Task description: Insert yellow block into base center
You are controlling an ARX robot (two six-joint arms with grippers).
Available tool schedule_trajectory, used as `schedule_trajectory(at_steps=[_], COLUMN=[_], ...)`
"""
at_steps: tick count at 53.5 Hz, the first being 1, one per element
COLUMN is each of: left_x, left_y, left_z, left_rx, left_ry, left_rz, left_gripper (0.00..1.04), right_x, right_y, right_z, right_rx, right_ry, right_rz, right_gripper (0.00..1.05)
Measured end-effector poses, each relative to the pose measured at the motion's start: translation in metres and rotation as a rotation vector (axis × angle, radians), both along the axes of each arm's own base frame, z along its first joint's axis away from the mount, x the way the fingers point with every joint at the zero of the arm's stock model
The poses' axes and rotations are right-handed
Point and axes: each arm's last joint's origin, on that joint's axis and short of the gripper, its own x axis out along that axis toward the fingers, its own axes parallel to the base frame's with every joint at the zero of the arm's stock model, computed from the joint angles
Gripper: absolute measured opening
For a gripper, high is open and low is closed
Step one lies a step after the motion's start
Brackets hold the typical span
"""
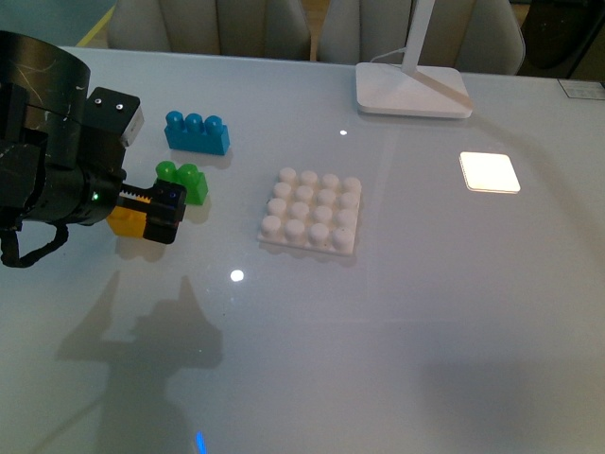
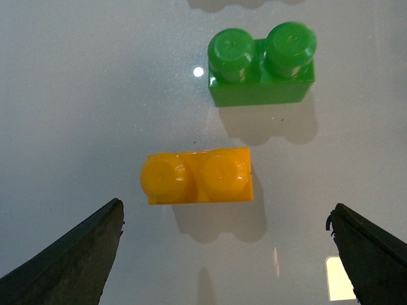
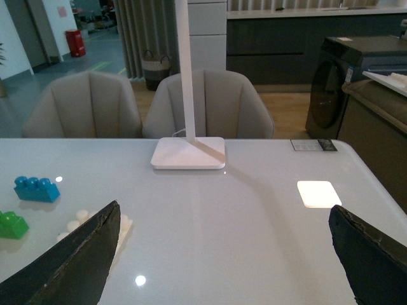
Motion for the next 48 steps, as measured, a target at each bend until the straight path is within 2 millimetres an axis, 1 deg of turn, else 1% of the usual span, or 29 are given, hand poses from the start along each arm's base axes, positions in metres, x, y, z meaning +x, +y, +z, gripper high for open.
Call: schedule_trajectory(at_steps=[7,25,40,48], left_x=[0.004,0.019,0.025,0.027], left_y=[0.002,-0.001,0.000,0.004], left_z=[-0.005,-0.008,-0.015,-0.019], left_rx=[0.006,-0.003,0.002,0.003], left_ry=[0.010,0.023,0.037,0.051], left_rz=[0.009,0.027,0.040,0.055], left_gripper=[0.97,0.97,0.97,0.97], right_x=[0.000,0.000,0.000,0.000], right_y=[0.000,0.000,0.000,0.000], right_z=[0.000,0.000,0.000,0.000], right_rx=[0.000,0.000,0.000,0.000], right_ry=[0.000,0.000,0.000,0.000], right_rz=[0.000,0.000,0.000,0.000], right_gripper=[0.96,0.96,0.96,0.96])
